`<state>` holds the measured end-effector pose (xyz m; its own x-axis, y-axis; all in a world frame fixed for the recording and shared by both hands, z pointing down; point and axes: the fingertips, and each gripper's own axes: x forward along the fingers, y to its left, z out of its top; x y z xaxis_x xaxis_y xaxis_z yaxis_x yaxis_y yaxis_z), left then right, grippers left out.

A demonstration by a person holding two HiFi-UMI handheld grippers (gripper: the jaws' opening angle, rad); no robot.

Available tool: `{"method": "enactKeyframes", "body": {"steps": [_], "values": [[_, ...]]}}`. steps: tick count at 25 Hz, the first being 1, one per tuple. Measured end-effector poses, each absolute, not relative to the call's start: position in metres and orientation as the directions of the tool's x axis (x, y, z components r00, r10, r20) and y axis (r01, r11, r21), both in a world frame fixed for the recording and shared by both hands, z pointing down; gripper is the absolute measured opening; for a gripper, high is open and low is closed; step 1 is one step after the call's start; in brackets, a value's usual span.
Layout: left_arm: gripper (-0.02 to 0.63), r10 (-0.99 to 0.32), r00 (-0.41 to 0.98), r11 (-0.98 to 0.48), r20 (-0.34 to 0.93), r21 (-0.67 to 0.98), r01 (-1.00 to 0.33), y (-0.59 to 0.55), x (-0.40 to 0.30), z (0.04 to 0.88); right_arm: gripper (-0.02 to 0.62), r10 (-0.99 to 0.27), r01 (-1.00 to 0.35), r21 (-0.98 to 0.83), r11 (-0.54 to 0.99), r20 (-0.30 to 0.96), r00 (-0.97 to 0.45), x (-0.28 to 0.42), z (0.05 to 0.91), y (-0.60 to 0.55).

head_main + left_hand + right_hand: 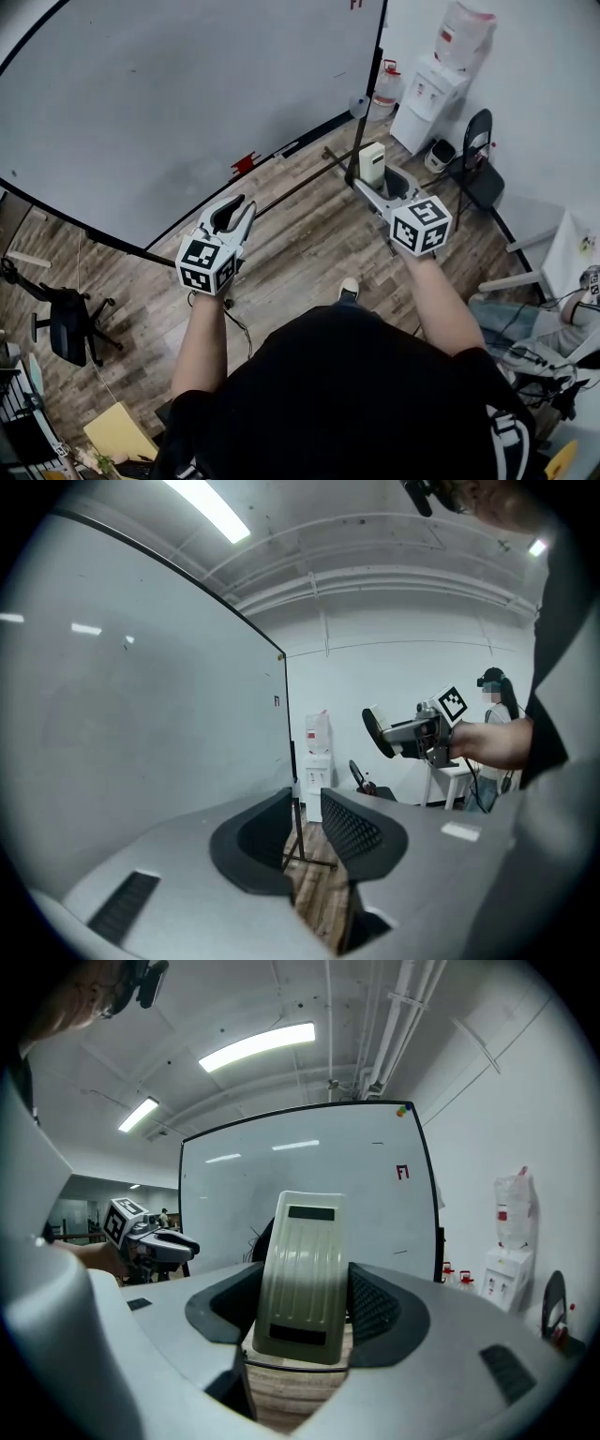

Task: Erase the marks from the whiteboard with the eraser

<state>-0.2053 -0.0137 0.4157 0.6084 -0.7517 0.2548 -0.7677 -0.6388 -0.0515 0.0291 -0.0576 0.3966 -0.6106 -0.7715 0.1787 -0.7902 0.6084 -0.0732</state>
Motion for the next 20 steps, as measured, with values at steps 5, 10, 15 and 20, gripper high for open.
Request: {"method": "enactKeyframes", "body": {"steps": [5, 10, 15, 20], "values": [[0.104, -0.752, 0.609, -0.639, 0.254, -0.050, -0.768, -0.026, -0.191, 0.421, 0.261, -0.778, -0.798, -0.061, 0.600, 0.187, -0.599, 0.046, 0.402, -0.073], [0.104, -0.750, 0.607, -0.637, 0.262, -0.038, -0.770, -0.042, -0.180, 0.426, 0.261, -0.788, -0.809, -0.059, 0.585, 0.193, -0.584, 0.063, 0.408, -0.093], [0.104, -0.749, 0.607, -0.636, 0.265, -0.035, -0.771, -0.059, -0.169, 0.429, 0.261, -0.787, -0.808, -0.059, 0.586, 0.199, -0.585, 0.073, 0.409, -0.111], [0.104, -0.748, 0.604, -0.634, 0.276, -0.026, -0.773, -0.075, -0.158, 0.438, 0.261, -0.784, -0.808, -0.067, 0.586, 0.208, -0.585, 0.084, 0.418, -0.130]]}}
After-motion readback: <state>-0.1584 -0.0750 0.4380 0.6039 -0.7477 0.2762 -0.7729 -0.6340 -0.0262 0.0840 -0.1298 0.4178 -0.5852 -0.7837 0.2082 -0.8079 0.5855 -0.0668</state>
